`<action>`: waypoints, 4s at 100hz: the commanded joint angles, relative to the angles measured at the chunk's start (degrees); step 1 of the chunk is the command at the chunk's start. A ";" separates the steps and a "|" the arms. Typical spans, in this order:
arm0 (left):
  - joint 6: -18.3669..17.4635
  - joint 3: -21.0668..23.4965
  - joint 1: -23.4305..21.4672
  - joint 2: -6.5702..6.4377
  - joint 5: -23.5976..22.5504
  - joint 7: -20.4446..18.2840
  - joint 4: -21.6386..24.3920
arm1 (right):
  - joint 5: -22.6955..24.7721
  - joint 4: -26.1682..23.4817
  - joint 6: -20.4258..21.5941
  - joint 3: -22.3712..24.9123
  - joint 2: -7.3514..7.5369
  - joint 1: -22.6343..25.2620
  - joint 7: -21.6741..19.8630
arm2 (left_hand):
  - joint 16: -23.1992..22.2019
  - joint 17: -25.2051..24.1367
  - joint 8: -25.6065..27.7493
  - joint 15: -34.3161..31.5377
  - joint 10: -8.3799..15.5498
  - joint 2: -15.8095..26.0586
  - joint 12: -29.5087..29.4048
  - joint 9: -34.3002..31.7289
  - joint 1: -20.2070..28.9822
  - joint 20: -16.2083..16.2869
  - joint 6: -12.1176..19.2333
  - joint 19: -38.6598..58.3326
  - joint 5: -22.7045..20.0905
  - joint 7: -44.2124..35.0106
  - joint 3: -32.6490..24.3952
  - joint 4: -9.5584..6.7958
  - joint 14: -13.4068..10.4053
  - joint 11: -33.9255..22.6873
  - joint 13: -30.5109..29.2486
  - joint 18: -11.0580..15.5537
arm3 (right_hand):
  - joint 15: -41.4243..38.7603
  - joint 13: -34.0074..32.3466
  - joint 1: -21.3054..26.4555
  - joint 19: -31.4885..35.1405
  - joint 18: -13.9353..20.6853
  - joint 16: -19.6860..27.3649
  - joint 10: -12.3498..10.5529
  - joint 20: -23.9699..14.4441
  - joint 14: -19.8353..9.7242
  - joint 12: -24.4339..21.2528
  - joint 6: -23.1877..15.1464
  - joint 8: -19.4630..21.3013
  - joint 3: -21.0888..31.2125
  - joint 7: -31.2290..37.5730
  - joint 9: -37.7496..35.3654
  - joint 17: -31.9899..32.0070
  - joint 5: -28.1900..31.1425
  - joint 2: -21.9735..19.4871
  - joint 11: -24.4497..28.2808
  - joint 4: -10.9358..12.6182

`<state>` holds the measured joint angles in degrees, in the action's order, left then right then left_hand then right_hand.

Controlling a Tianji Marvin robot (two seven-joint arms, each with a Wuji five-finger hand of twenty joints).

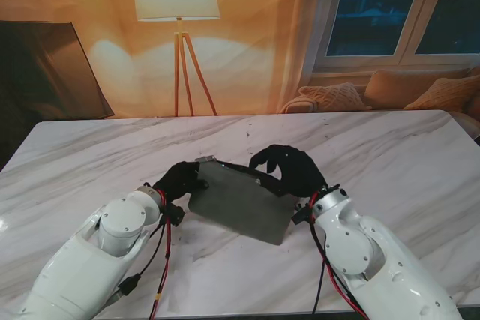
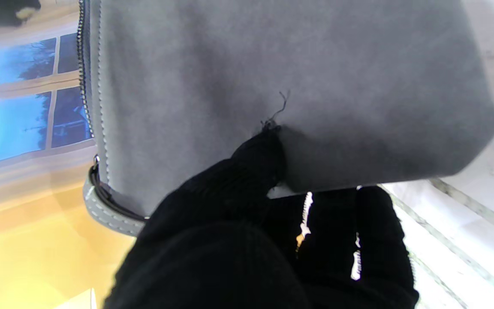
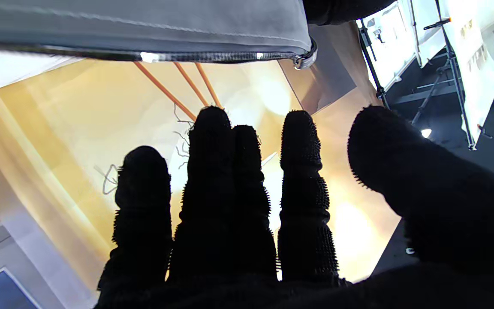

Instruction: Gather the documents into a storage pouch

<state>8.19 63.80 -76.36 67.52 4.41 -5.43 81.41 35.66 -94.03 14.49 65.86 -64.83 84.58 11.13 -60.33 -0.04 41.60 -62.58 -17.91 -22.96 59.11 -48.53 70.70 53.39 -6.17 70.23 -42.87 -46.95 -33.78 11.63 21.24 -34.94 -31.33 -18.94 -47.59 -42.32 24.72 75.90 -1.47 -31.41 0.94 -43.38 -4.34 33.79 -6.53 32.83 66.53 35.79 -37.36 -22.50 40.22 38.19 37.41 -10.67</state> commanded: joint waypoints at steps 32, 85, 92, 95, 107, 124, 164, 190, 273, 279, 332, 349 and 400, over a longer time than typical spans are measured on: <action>-0.64 -2.91 1.57 0.68 1.93 -2.07 0.82 | -1.33 -0.32 -6.59 -5.40 -0.63 -6.09 -3.62 | -0.36 0.95 7.00 -3.73 -1.02 4.94 0.02 -4.19 3.03 1.66 0.30 2.60 -5.60 -10.01 0.92 -1.99 6.98 -3.87 -3.53 1.97 | 11.13 11.47 -2.37 -11.50 1.59 4.44 -0.88 -0.40 0.05 -2.18 1.39 0.43 -0.55 -5.34 12.12 10.91 -7.63 2.05 -3.99 2.10; -2.47 -5.53 2.24 0.92 2.99 -2.48 0.47 | -3.03 4.18 -13.17 -13.74 -1.19 -13.62 -7.29 | -0.85 1.36 6.87 -4.89 -1.77 4.35 -0.54 -4.54 1.86 2.51 0.34 2.78 -5.55 -9.64 -0.60 -1.63 7.45 -5.09 -4.27 1.52 | 9.31 10.45 -1.69 -11.31 1.17 3.64 -0.18 -2.43 0.38 -2.74 2.33 0.41 0.72 -7.07 12.58 9.68 -12.28 4.94 -2.87 1.72; -2.72 -5.71 2.21 0.89 3.09 -2.64 0.50 | -3.11 5.33 -13.58 -14.61 -1.40 -14.52 -7.02 | -0.85 1.34 6.82 -4.88 -1.80 4.37 -0.59 -4.52 1.81 2.55 0.30 2.75 -5.51 -9.57 -0.72 -1.62 7.51 -5.13 -4.21 1.55 | 5.27 6.95 -1.47 -8.40 0.59 1.75 0.19 -3.55 0.34 -1.64 2.65 0.64 1.36 -6.40 9.53 6.90 -11.54 5.56 -0.99 1.60; -2.87 -5.81 2.18 0.88 3.08 -2.68 0.54 | -3.19 5.79 -13.79 -14.95 -1.49 -14.86 -6.94 | -0.85 1.30 6.81 -4.87 -1.84 4.35 -0.62 -4.52 1.77 2.57 0.21 2.71 -5.57 -9.57 -0.78 -1.61 7.51 -5.15 -4.16 1.63 | 3.52 5.57 -1.38 -7.05 0.43 0.94 0.39 -3.89 0.16 -1.05 2.83 0.65 1.54 -6.21 8.53 5.64 -11.36 5.68 -0.21 1.56; -3.69 -6.28 2.15 0.80 2.61 -2.72 0.44 | -3.19 7.30 -14.70 -16.07 -1.83 -15.92 -6.29 | -0.84 1.31 6.84 -4.88 -1.61 4.39 -0.67 -4.49 1.65 2.66 0.52 2.68 -5.62 -9.66 -0.93 -1.57 7.43 -5.25 -4.16 1.64 | -4.10 1.19 -0.21 -1.94 0.43 -2.49 1.06 -4.39 -0.45 2.01 3.43 0.63 2.56 -5.18 5.02 1.67 -10.28 6.23 3.53 1.45; -4.37 -6.92 2.21 0.78 2.42 -2.80 0.38 | -2.60 8.68 -17.08 -17.20 -2.50 -16.79 -4.21 | -0.80 1.08 6.82 -4.77 -1.40 4.27 -0.68 -4.32 1.61 2.69 0.59 2.52 -5.52 -9.62 -0.91 -1.52 7.35 -5.23 -3.93 1.75 | -16.88 -8.52 1.44 7.98 0.26 -6.50 3.09 -4.23 -1.35 5.79 5.42 0.48 3.83 -2.70 -3.24 -7.16 -6.10 6.20 8.98 1.79; -5.24 -7.22 2.26 0.73 1.50 -2.59 -0.05 | 0.07 8.63 -20.70 -17.76 -2.78 -17.04 -2.23 | -0.76 1.05 6.71 -4.71 -1.32 4.03 -0.78 -4.46 1.59 2.71 0.62 2.42 -5.78 -9.61 -1.10 -1.46 7.32 -5.09 -3.88 1.80 | -29.03 -28.06 7.45 26.02 -1.16 -2.54 4.11 4.62 -0.88 7.10 1.31 -12.94 3.31 21.47 -26.73 -25.51 10.10 5.07 14.89 -6.66; -4.57 -7.12 2.14 0.77 1.50 -2.57 -0.44 | -1.07 7.12 -20.12 -16.89 -2.70 -16.32 -2.80 | -0.74 1.05 6.69 -4.69 -1.32 3.89 -0.71 -4.52 1.55 2.74 0.45 2.41 -5.84 -9.66 -1.27 -1.42 7.33 -5.20 -3.92 1.80 | -26.26 -23.36 9.27 23.07 -1.05 -2.52 3.36 4.68 0.28 6.55 -1.03 -11.06 -5.05 21.38 -22.86 -20.01 8.89 -6.64 12.28 -6.06; -3.73 -5.15 1.07 0.95 0.54 -0.53 -0.22 | -2.02 5.67 -17.59 -13.34 -2.50 -14.22 -1.92 | -0.63 1.06 6.29 -4.84 -1.36 3.56 -0.78 -4.60 1.26 2.77 0.16 2.43 -5.73 -9.81 -1.87 -1.19 7.45 -5.34 -3.96 2.04 | -34.07 -32.37 19.07 30.78 1.02 -3.94 5.62 3.44 -3.57 11.64 -0.85 -5.50 -14.18 22.48 -27.34 -30.20 6.92 -14.57 19.97 -3.36; -3.75 -4.77 0.77 0.89 0.23 -0.32 0.12 | -2.63 5.60 -17.56 -13.03 -2.39 -14.04 -2.60 | -0.62 1.09 6.28 -4.84 -1.41 3.51 -0.81 -4.65 1.24 2.78 0.20 2.43 -5.70 -9.81 -1.94 -1.18 7.48 -5.34 -3.99 2.03 | -34.79 -32.54 19.83 31.19 0.41 -3.91 6.48 3.11 -3.04 12.97 1.62 -2.85 -13.95 23.54 -27.49 -30.20 7.19 -14.46 20.45 -3.25; -4.16 -1.54 -1.50 0.52 -2.10 1.40 2.18 | -0.70 6.87 -15.87 -11.01 -1.68 -13.27 -2.94 | -0.57 1.14 7.37 -4.86 -1.22 3.18 -0.74 -4.89 1.16 2.67 0.66 2.27 -7.03 -10.93 -3.03 -0.96 7.64 -5.40 -4.13 1.74 | -35.87 -33.43 20.33 31.25 -0.52 -3.57 7.93 2.19 -2.93 14.97 3.87 2.44 -10.38 22.89 -29.08 -31.81 9.76 -11.93 20.35 -3.54; -4.42 -0.63 -2.29 0.46 -2.13 1.73 2.68 | -0.70 7.00 -15.38 -10.23 -1.54 -12.57 -2.97 | -0.26 0.81 8.64 -3.97 -0.73 3.66 -0.68 -4.61 1.62 2.37 1.25 1.92 -7.43 -11.46 -2.63 -1.11 7.37 -5.22 -3.54 1.87 | -35.83 -33.40 20.37 31.00 -0.54 -3.54 8.27 2.20 -2.92 15.20 3.73 3.41 -9.83 22.70 -29.02 -31.82 10.20 -11.73 20.16 -3.63; -5.53 4.01 -5.69 -1.06 -4.21 -0.72 6.80 | 1.28 8.65 -14.11 -7.33 -0.92 -10.99 -2.56 | -0.05 0.72 10.69 -3.47 -0.09 3.81 -0.44 -4.61 1.89 1.75 2.05 1.77 -7.87 -11.76 -2.09 -1.21 7.18 -4.76 -3.48 1.92 | -35.08 -33.45 20.85 28.64 -1.12 -3.32 8.00 2.66 -3.28 15.89 3.25 6.21 -10.08 22.00 -28.99 -32.30 10.84 -12.40 20.11 -3.45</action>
<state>3.05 66.80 -81.46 67.22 0.92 -5.35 87.21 36.60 -85.97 0.43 57.59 -66.50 72.75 8.91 -60.39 1.63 42.94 -65.44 -19.80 -23.79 58.14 -49.97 69.84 54.92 -5.54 70.76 -43.15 -46.46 -33.81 11.63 22.19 -38.41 -32.70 -19.90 -80.80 -73.76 42.06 100.11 -2.96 -34.51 2.67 -40.26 -3.68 48.82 -2.32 36.15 52.85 54.07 -63.89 -53.51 47.35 26.90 55.44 -16.22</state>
